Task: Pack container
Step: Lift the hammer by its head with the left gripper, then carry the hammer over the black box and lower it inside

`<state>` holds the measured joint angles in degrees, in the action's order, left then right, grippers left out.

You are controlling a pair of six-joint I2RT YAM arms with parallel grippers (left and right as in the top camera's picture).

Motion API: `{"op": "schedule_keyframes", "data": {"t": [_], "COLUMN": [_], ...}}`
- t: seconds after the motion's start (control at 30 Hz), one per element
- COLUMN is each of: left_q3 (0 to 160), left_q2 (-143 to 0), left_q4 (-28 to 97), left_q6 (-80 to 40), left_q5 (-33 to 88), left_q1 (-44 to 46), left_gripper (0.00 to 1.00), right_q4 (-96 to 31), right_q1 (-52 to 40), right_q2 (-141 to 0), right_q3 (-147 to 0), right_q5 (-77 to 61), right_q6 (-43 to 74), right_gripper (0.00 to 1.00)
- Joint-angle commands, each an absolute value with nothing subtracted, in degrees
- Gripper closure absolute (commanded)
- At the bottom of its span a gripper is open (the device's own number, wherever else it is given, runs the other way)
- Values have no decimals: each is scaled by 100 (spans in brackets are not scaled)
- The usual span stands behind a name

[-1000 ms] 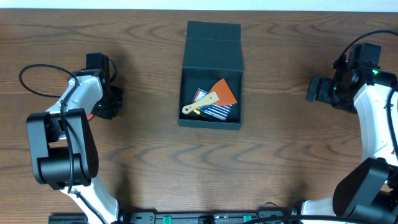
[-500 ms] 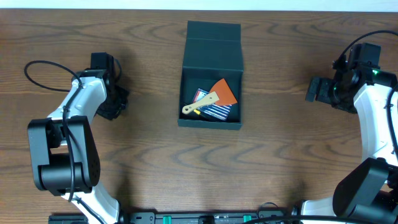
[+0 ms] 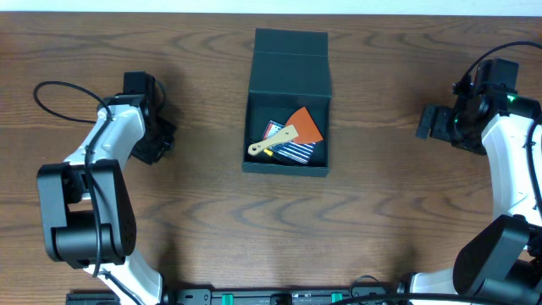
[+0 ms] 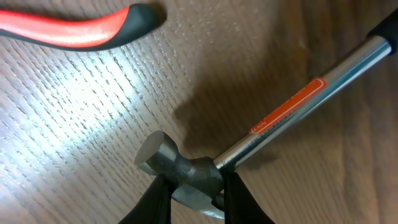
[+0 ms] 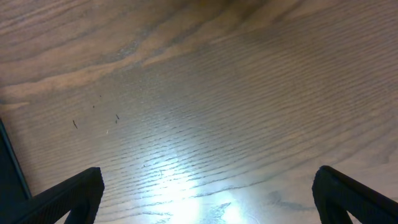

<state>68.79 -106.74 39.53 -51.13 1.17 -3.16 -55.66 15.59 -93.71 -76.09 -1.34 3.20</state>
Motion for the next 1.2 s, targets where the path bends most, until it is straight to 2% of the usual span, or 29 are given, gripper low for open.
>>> {"op": "schedule_keyframes", "data": {"t": [0.0,0.23,0.7,0.97,1.17], "left_q3": [6831,6831,6855,6969,6967], "left_q2": [-10377,-10171,-9183,-8486,-8433], "left_q4": [3983,4018,3885,3669,3389], "left_q6": [-4886,-4495,-2453,-1168,368], "left_q5": [86,86,84,89,89], "left_q1": [-305,-239,565,1286,2126], "left_gripper": [94,94,94,94,94], "right_q4": [-5575,-5572,-5577,-5577,-5575], "right_q1": [1533,1533,1533,1533,1533], "right_q2": [-9413,-9413,-9413,-9413,-9413], "right_q3": [-7579,-7579,-7579,-7579,-7579], "right_q5": [-158,-158,-158,-161,-158], "right_q6": [250,250,250,250,250], "right_gripper": [1,1,1,1,1]}}
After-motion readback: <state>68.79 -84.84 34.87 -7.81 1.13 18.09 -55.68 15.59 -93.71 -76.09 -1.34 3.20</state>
